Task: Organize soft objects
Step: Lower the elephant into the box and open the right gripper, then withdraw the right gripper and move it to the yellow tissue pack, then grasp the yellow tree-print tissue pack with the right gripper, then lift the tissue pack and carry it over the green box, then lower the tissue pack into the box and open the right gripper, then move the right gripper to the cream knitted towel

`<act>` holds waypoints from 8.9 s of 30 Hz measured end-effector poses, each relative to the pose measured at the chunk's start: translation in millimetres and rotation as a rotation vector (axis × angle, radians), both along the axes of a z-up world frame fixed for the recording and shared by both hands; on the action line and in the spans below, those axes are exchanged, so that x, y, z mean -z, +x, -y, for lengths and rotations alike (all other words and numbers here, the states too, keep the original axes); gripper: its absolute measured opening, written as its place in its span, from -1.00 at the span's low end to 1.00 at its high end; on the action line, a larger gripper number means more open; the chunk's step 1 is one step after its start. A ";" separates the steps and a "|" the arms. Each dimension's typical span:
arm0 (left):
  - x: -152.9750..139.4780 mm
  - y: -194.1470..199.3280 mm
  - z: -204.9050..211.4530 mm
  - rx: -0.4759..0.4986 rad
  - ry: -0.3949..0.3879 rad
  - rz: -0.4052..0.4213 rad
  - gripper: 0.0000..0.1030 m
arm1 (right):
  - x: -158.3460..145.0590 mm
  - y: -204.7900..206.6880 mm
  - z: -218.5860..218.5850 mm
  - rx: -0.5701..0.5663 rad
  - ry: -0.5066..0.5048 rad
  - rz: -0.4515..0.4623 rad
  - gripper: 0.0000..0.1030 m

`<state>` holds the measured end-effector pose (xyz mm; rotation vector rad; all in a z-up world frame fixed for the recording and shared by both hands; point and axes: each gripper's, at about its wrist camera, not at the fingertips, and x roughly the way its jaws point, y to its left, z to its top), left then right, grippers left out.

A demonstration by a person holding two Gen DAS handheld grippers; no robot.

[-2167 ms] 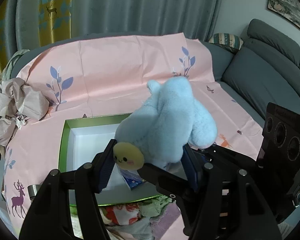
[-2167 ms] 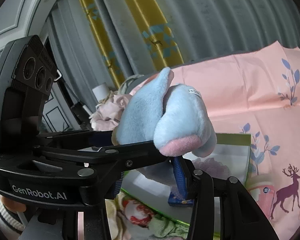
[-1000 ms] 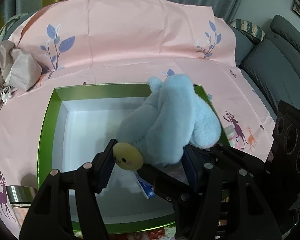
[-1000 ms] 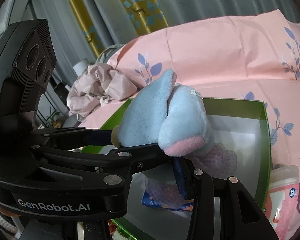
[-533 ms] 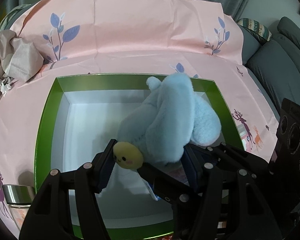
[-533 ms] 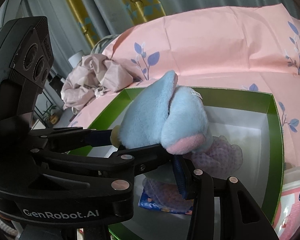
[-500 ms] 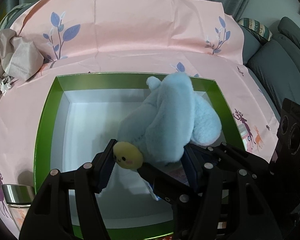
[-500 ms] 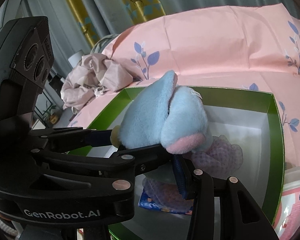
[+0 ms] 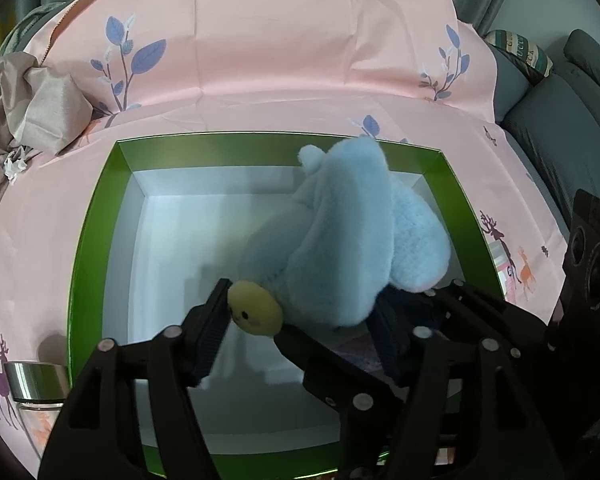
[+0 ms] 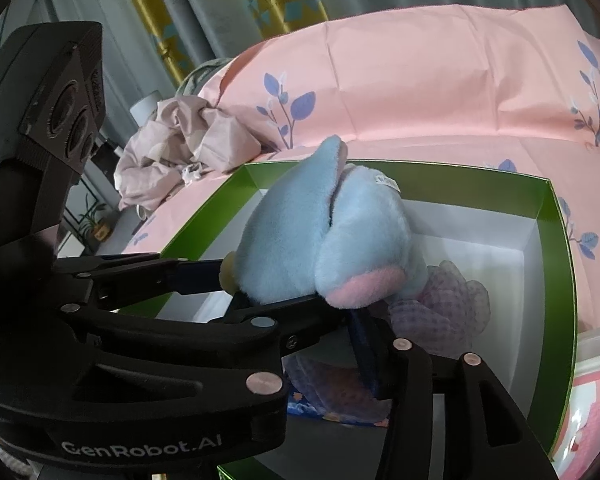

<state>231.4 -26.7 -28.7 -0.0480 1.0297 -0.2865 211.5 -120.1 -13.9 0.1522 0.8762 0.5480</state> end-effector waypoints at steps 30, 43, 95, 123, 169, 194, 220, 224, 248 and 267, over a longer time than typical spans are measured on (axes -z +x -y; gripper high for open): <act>-73.6 -111.4 -65.2 -0.153 -0.086 0.174 0.98 | -57.7 -114.4 72.6 0.198 -0.072 0.132 0.44; -62.6 -182.7 -80.8 -0.153 -0.195 0.152 0.98 | -53.7 -165.0 93.2 0.246 -0.088 0.117 0.44; 30.9 -123.4 97.4 0.226 -0.009 -0.006 -0.12 | 40.0 -131.7 113.7 0.068 0.046 -0.083 0.09; -46.0 -210.0 39.3 0.126 -0.033 0.233 -0.10 | -40.8 -201.9 56.4 0.013 -0.037 0.176 -0.01; -202.3 -149.4 -31.2 0.045 0.068 0.608 -0.07 | -194.9 -123.7 -25.9 -0.048 -0.030 0.545 -0.01; -47.3 -37.8 -31.5 0.015 -0.005 0.196 -0.06 | -43.8 -30.7 -33.4 -0.072 -0.157 0.164 -0.01; 12.1 -14.1 -46.7 -0.030 -0.048 -0.010 0.18 | 8.2 -9.8 -49.5 -0.086 -0.232 -0.018 -0.01; 5.7 -18.8 -49.8 -0.041 -0.088 -0.010 0.62 | 2.6 -13.9 -44.3 -0.055 -0.258 0.001 0.03; -88.2 -157.7 -108.6 -0.162 -0.251 0.181 0.98 | -47.3 -130.2 34.3 0.099 -0.134 0.057 0.27; 16.2 -221.3 -138.4 -0.280 -0.442 -0.064 0.98 | -9.9 -189.9 -21.6 -0.181 -0.094 -0.022 0.27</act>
